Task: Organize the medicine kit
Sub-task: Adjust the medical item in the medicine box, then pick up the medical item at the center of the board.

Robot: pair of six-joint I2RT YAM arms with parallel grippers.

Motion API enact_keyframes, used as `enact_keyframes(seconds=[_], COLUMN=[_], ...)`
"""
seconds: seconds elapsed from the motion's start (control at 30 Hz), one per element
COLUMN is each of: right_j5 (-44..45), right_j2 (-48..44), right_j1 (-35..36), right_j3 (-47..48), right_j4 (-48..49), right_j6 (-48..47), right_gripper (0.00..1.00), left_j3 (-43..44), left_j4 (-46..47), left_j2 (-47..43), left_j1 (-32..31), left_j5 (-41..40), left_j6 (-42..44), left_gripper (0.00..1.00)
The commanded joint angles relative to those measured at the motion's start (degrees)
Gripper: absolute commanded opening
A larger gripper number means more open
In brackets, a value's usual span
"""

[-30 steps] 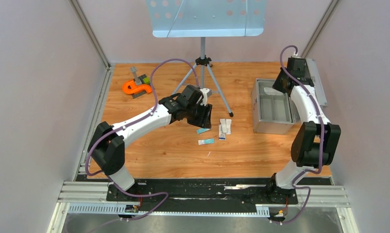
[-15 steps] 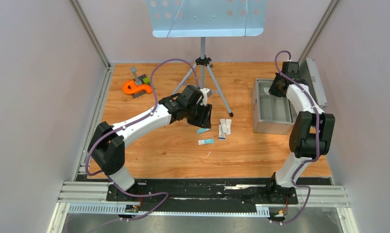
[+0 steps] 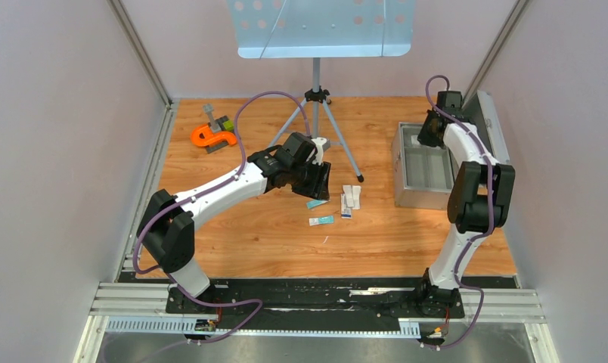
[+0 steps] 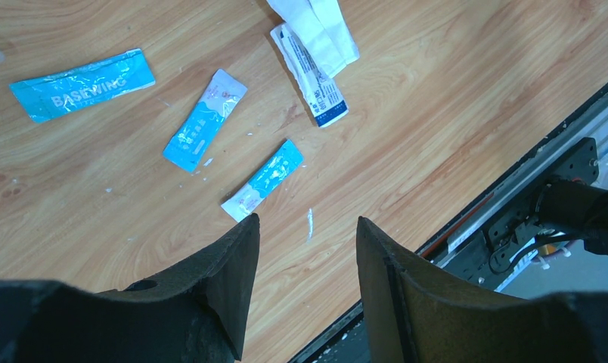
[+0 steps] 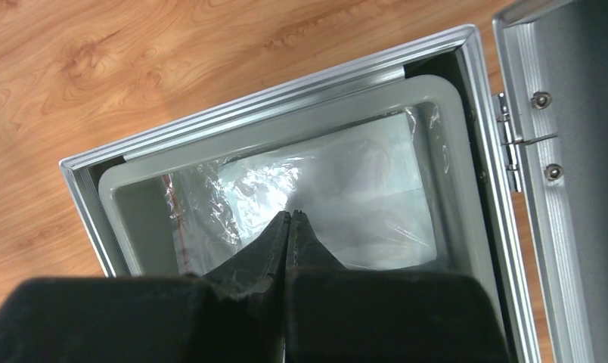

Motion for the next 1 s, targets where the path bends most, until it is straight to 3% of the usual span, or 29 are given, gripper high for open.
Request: enact_keyframes(seconds=[0.0,0.07,0.17,0.3,0.57,0.7,0.83,0.97], right_j5=[0.93,0.16,-0.9,-3.04,-4.78,-2.13,1.27,-0.19], right_j2=[-1.36,-3.46,-7.41,-13.83,-32.92,-40.31,-42.31,-37.37], right_j1=[-0.31,-0.31,-0.22,0.07,5.79,16.49,26.16,32.39], right_j3=[4.27,4.82,5.17,3.78,-14.11,-24.15,-31.24,-35.42], right_j4=[-1.74,-1.88,-1.82,-1.82,-0.99,-0.59,-0.3,4.2], right_j6=[-1.5,-1.32,-0.8,-0.06,3.52,5.9,11.71,16.21], right_gripper=[0.02,0.08,0.28,0.41,0.45,0.48,0.52,0.51], left_j3=[1.3,1.35,1.36,1.47,-1.41,-4.99,-8.68,-11.53], left_j4=[0.61,0.7,0.89,0.69,-0.28,-1.04,-2.19,-2.87], left_j2=[-0.67,-0.59,-0.58,-0.99,-5.22,-8.77,-12.95,-16.55], left_j1=[0.3,0.25,0.25,0.2,0.28,0.39,1.29,2.77], left_j5=[-0.75,-0.69,-0.54,-0.84,-3.38,-4.89,-7.21,-9.02], left_j6=[0.62,0.55,0.44,0.43,0.51,-0.46,-2.26,-3.51], left_gripper=[0.58,0.58,0.58,0.58,0.58,0.59,0.59,0.59])
